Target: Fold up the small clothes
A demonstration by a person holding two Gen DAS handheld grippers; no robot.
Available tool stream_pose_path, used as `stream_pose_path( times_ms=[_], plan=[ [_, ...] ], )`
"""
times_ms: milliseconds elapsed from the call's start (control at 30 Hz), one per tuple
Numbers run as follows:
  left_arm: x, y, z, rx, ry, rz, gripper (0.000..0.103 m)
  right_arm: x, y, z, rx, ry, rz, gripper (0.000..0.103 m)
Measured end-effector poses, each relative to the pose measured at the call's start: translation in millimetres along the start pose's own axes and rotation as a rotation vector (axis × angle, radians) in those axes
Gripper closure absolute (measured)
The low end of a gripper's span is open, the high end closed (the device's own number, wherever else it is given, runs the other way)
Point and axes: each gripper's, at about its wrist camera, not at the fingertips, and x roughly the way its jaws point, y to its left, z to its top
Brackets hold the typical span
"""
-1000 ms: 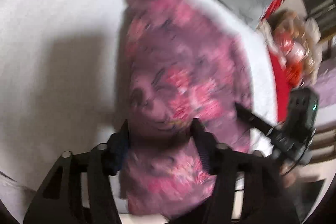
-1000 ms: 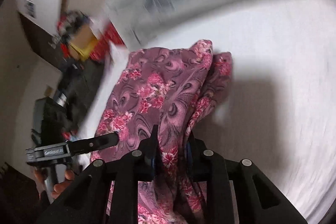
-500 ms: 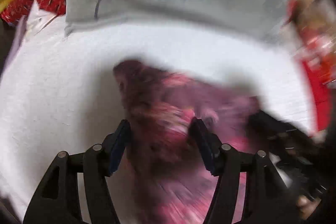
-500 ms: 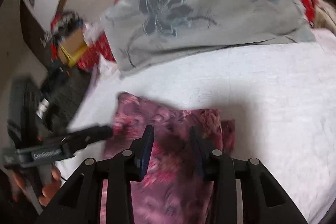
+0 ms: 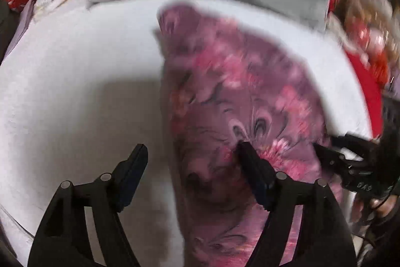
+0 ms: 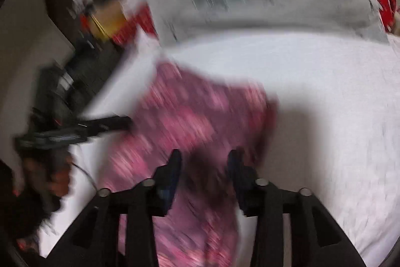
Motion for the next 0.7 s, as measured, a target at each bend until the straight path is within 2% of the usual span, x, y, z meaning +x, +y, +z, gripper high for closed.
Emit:
stream_pose_path(
  times_ms=[67, 100, 167, 233, 300, 333, 367, 433, 467, 533, 567, 600, 633, 700],
  plan=[
    [-17, 1, 1, -0.019, -0.013, 0.005, 0.029, -8, -1, -2, 0.045, -0.05, -0.001, 0.053],
    [-28, -2, 3, -0.019, -0.017, -0.017, 0.029, -17, 5, -1, 0.056, -0.054, -0.032, 0.053],
    [-50, -1, -7, -0.008, -0.057, -0.045, 0.028, -33, 18, -7, 0.011, -0.083, -0.016, 0.052],
    [-48, -2, -21, 0.007, -0.048, -0.024, 0.023, -40, 30, -21, -0.068, -0.069, -0.008, 0.052],
    [-22, -5, -38, 0.02, 0.03, 0.006, 0.019, -28, 34, -39, -0.123, -0.006, -0.119, 0.036],
    [-9, -7, -43, 0.013, 0.072, 0.007, 0.011, -16, 28, -51, -0.127, 0.026, -0.195, 0.031],
    [-1, -3, -49, -0.02, 0.09, 0.005, 0.001, -16, 23, -55, -0.095, 0.008, -0.189, 0.024],
    [-1, 7, -53, -0.103, 0.081, -0.008, 0.0, -23, 11, -57, 0.017, -0.008, -0.165, 0.023],
    [1, 9, -53, -0.115, 0.088, -0.018, 0.0, -29, 6, -58, 0.061, -0.016, -0.17, 0.022],
    [2, 11, -53, -0.108, 0.081, -0.023, 0.0, -36, 0, -66, 0.087, -0.038, -0.221, 0.014],
    [3, 11, -53, -0.1, 0.073, -0.02, 0.0, -35, -3, -73, 0.097, -0.029, -0.262, 0.002],
    [3, 11, -53, -0.098, 0.068, -0.018, 0.0, -32, -10, -78, 0.119, -0.012, -0.281, 0.0],
    [3, 11, -54, -0.099, 0.062, -0.017, 0.0, -29, -18, -83, 0.159, -0.009, -0.252, 0.0],
    [4, 12, -55, -0.103, 0.051, -0.022, 0.0, -31, -20, -87, 0.165, -0.032, -0.249, 0.0]
  ],
)
